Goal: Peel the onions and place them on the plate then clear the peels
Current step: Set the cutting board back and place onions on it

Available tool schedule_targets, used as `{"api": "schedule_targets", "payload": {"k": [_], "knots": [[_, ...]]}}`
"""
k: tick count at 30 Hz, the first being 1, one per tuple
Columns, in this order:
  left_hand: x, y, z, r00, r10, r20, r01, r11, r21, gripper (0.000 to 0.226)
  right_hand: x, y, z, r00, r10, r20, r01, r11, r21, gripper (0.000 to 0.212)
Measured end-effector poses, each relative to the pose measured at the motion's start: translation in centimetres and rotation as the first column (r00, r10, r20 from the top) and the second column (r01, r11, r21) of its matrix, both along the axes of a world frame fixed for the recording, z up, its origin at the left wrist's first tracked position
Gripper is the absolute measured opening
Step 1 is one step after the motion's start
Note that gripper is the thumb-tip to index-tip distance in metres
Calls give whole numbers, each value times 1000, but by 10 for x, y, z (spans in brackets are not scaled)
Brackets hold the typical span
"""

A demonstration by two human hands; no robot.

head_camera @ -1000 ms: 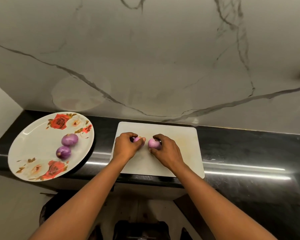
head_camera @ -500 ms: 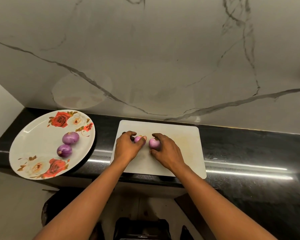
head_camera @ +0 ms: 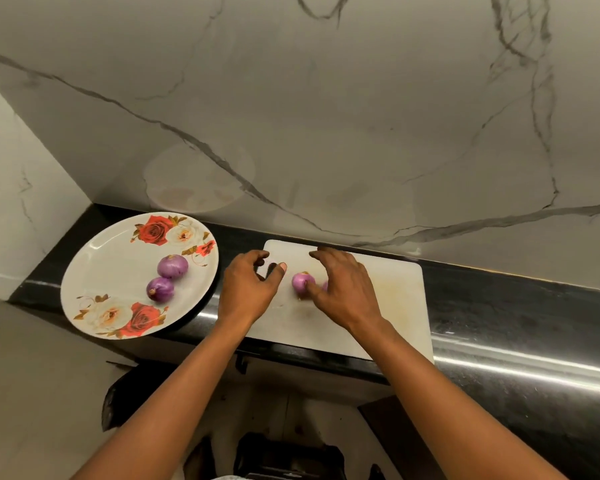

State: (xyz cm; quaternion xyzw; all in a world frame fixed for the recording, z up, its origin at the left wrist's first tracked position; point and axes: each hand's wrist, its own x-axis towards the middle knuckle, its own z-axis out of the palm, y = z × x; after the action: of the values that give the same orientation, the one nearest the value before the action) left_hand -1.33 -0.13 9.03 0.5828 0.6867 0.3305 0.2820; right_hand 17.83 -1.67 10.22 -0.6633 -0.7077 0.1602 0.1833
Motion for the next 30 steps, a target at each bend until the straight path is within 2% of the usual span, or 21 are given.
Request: {"api": "schedule_targets", "payload": {"k": [6,10,14,18,23,30], "knots": [[-69,-20,22,990,141,-11,-140,986,96,43,-68,23,27,980,192,-48,-187,978,92,58],[-121,-28,14,961,276,2,-276,958,77,44,-120,39,35,933,358,-48,-357,934,21,59],[-157,-30,3,932,357,-61,-356,934,17,46,-169,61,20,876,482,-21,-482,872,-85,62],[-183,-21,-11,927,373,-45,-376,920,-115,54,-210,79,7,904,414,-103,-427,880,-208,62],[-189,-7,-15,953,301,-21,-297,924,-242,52,-247,94,-7,928,350,-129,-374,867,-330,64],[-189,-6,-19,968,251,-5,-245,939,-240,37,-268,103,-20,938,343,-57,-340,868,-362,56]]}}
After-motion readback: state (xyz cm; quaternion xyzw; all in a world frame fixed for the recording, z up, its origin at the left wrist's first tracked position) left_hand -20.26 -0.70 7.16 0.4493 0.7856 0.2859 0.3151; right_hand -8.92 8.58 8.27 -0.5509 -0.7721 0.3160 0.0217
